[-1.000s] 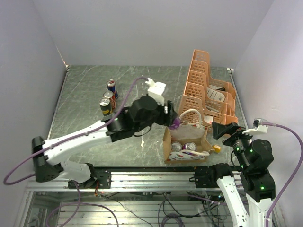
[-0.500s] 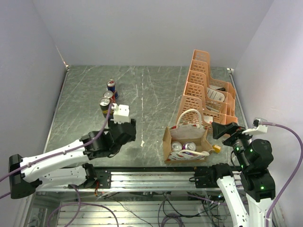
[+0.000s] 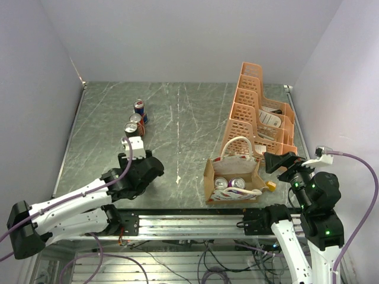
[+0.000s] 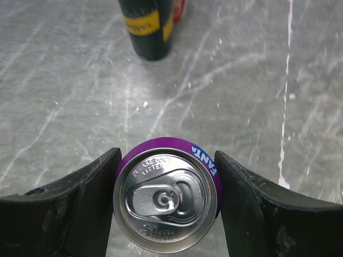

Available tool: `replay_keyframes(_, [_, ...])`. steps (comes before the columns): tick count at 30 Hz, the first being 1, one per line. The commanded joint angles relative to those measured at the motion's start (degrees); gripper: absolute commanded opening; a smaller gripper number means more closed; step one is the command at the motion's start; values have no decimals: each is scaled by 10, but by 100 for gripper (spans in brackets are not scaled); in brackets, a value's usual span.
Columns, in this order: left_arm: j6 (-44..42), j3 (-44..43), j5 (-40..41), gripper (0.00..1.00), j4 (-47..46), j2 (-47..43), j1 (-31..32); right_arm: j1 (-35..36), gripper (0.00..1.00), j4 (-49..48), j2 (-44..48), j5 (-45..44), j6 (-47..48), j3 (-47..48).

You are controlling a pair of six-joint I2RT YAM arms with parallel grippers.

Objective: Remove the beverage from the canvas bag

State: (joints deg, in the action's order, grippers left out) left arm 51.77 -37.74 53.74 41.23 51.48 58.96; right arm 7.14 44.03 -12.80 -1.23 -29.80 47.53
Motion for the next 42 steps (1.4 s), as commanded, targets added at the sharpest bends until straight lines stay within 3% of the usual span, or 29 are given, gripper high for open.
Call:
replay_keyframes(1, [-80, -14, 67, 7, -116, -38, -53, -3, 91, -9, 0, 1, 3, -4])
replay_keyframes(5, [-173, 5, 80, 7, -201, -42, -94, -4, 91, -10, 1, 3, 3, -4])
replay_keyframes(13, [-207, 81, 177, 7, -374, 4, -128, -4, 91, -11, 1, 4, 4, -4])
replay_keyframes(18, [-204, 102, 113, 7, -464, 65, -193, -4, 91, -12, 0, 6, 4, -4])
replay_keyframes(38, [-163, 75, 39, 7, -528, 199, -252, -6, 91, -11, 1, 7, 4, -5])
replay_keyframes(41, [-140, 71, 40, 11, -512, 202, -261, -7, 91, -11, 1, 6, 4, -5])
replay_keyframes(42, [-134, 69, 37, 17, -506, 204, -266, -7, 91, -11, 1, 7, 4, -5])
